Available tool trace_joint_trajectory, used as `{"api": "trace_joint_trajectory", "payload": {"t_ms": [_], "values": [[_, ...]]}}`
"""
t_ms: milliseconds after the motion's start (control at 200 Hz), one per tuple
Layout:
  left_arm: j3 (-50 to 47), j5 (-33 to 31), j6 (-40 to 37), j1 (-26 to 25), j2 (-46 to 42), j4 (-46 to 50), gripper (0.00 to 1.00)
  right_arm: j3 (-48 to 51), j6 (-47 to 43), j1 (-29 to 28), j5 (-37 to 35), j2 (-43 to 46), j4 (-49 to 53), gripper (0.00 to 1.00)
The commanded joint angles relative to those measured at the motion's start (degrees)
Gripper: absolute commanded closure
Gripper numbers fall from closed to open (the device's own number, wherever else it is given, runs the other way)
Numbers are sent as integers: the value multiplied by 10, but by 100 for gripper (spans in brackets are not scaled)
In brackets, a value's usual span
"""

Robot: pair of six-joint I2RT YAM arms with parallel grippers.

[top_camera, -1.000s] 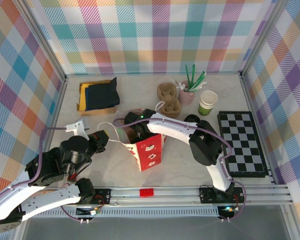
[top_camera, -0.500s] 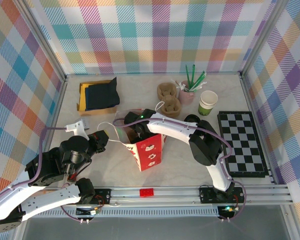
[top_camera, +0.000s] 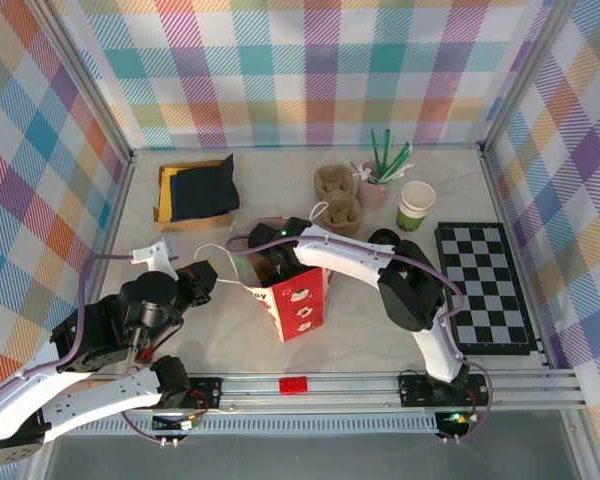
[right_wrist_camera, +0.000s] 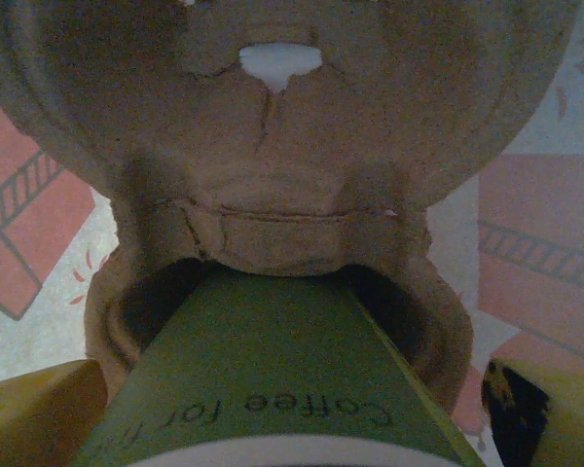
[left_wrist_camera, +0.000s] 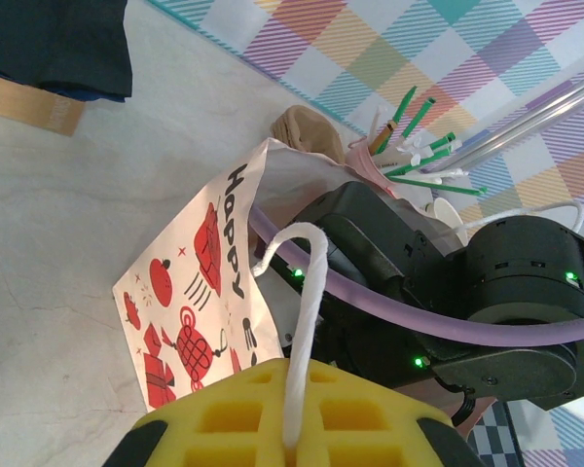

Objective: Pack the takeout coffee

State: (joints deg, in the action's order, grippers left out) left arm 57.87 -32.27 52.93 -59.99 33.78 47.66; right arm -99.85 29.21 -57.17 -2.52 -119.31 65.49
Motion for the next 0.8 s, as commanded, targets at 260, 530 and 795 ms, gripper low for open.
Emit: {"api": "trace_joint_trajectory", "payload": {"t_ms": [260, 530, 795], "values": [[0, -24, -5, -3, -1, -18, 92, -26, 6, 1, -25, 17, 45, 1], [0, -24, -5, -3, 0, -19, 92, -35, 8, -1, -32, 27, 56, 1], [-1, -25, -5, -3, 1, -19, 92, -48, 9, -4, -34, 31, 68, 1]]}}
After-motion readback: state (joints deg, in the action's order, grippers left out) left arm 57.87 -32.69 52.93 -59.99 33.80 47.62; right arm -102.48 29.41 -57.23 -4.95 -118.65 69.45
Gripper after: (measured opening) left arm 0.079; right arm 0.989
